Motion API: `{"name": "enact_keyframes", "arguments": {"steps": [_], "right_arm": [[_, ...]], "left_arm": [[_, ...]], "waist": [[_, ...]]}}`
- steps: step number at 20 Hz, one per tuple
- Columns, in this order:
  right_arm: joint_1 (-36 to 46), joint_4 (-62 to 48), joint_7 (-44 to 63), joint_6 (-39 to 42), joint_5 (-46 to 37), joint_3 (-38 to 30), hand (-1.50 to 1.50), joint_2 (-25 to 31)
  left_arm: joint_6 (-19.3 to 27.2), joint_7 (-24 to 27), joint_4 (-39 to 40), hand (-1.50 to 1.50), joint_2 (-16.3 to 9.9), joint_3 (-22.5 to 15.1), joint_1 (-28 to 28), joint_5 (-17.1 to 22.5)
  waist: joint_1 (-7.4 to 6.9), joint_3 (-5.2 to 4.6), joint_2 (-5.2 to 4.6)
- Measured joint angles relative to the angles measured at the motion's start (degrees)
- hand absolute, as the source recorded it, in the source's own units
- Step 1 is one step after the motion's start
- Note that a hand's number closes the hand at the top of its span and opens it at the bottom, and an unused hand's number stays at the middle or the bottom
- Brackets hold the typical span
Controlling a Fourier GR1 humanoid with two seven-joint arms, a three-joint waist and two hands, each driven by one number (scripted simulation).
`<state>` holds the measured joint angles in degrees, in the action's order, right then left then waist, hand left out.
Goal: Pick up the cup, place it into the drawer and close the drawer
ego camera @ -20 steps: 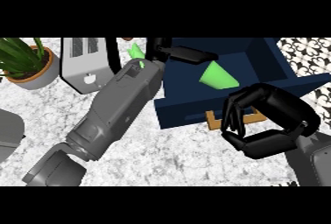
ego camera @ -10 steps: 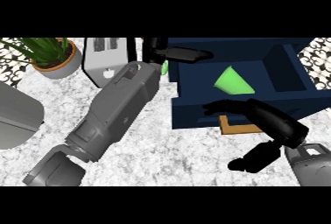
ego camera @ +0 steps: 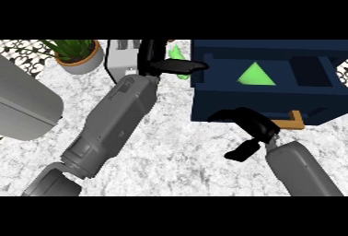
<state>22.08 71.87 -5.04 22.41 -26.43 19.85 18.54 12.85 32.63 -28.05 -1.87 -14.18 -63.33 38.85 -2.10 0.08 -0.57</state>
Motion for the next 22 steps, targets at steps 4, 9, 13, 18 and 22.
{"name": "enact_keyframes", "arguments": {"steps": [4, 9, 13, 18, 22], "right_arm": [[6.21, -13.96, -4.80, -3.98, -2.86, -1.68, 1.50, -1.68], [13.63, -27.01, -12.56, -8.91, -3.36, -5.98, 1.50, -2.28], [19.64, -34.64, -16.28, -11.36, -1.94, -10.79, 1.50, -0.82], [22.30, -39.66, -19.23, -10.54, 0.53, -14.25, 1.50, 0.09], [22.39, -40.47, -20.07, -8.26, 2.58, -15.76, 1.50, 0.52]], "left_arm": [[-1.12, 0.09, -3.16, -1.50, -1.12, -0.27, 3.38, -0.16], [-4.00, -1.27, -6.96, -1.50, -4.25, 0.05, 7.12, 0.47], [-5.81, -2.54, -9.63, -1.50, -5.85, -0.39, 9.47, 0.61], [-7.50, -3.39, -12.23, -1.50, -7.34, -0.74, 11.86, 0.79], [-8.97, -4.02, -13.55, -1.50, -8.53, -1.01, 13.10, 0.85]], "waist": [[-1.86, 0.01, -0.04], [-3.38, 0.02, -0.22], [-4.94, 0.17, -0.66], [-6.12, 0.48, -0.87], [-6.78, 0.53, -0.85]]}}
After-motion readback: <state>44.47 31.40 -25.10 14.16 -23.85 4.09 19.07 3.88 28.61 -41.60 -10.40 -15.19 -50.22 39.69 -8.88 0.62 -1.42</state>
